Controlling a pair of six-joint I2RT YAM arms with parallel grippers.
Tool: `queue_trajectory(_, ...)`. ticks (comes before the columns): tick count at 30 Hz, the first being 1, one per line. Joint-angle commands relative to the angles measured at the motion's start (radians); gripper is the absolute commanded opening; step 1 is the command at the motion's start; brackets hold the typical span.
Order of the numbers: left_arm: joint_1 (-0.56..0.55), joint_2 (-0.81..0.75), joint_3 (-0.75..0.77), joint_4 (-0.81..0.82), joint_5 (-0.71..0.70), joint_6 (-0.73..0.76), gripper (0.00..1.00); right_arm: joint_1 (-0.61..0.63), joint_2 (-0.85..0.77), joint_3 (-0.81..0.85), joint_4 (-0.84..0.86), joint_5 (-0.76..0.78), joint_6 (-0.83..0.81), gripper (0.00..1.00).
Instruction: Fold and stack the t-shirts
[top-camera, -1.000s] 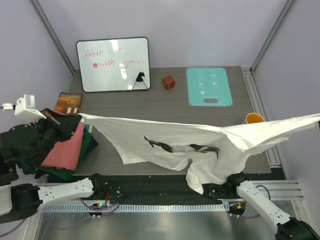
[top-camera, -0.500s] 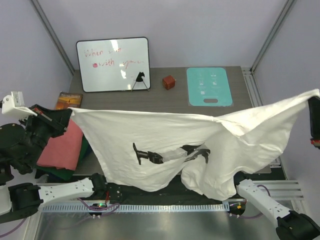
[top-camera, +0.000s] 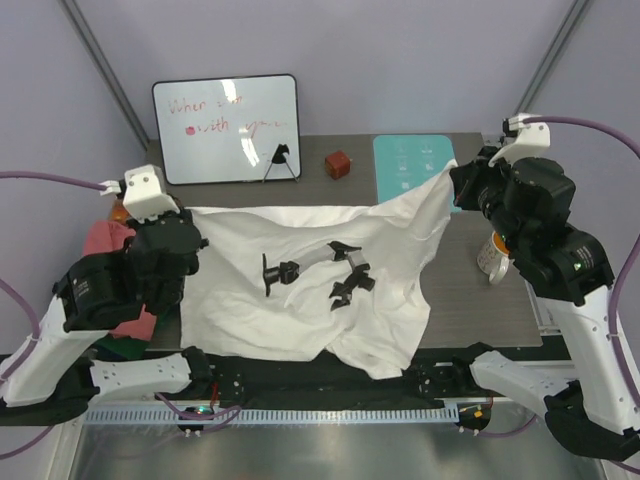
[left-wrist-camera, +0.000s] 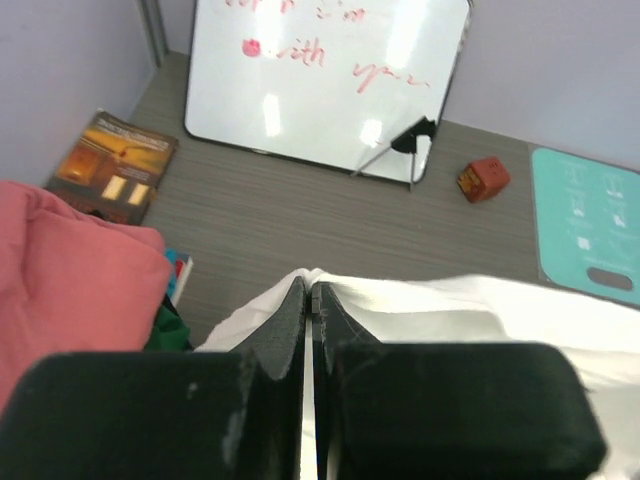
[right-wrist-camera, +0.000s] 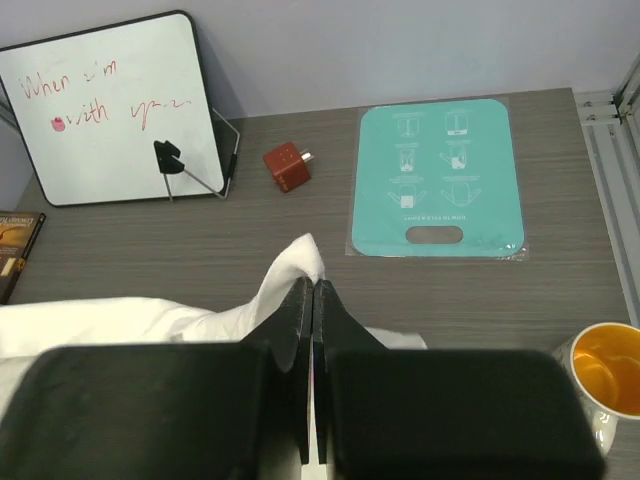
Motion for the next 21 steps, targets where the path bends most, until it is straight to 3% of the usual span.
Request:
queue_trajectory(1,0.004,0.058,-0.064,0.120,0.134,0.016,0.00,0.001,-0.078,0.012,0.094,0.028,-0.013,0.01)
queue_trajectory(5,0.045,0.164,-0.110,0.145,0.185,0.018,0.00,0.001,-0.081,0.005,0.102,0.005,-0.010,0.01)
queue_trajectory(6,0.079,0.152,-0.135,0.188,0.291,0.063,0.00,0.001,-0.081,0.007,0.100,0.001,-0.011,0.01)
queue_trajectory(8,0.221,0.095,-0.242,0.360,0.445,0.104,0.00,0.002,-0.085,0.005,0.100,-0.003,-0.011,0.01)
queue_trajectory(9,0.260,0.095,-0.268,0.386,0.548,0.105,0.00,0.002,-0.088,0.002,0.100,-0.014,-0.011,0.01)
queue_trajectory(12,0.392,0.188,-0.322,0.377,0.671,0.119,0.00,0.002,-0.089,-0.036,0.102,-0.012,-0.008,0.01)
queue_trajectory(16,0.684,0.253,-0.521,0.561,0.939,0.124,0.00,0.001,-0.081,-0.114,0.112,-0.023,-0.011,0.01)
queue_trajectory(21,0.815,0.380,-0.497,0.560,0.978,0.137,0.00,-0.001,-0.053,-0.232,0.167,0.015,-0.047,0.01)
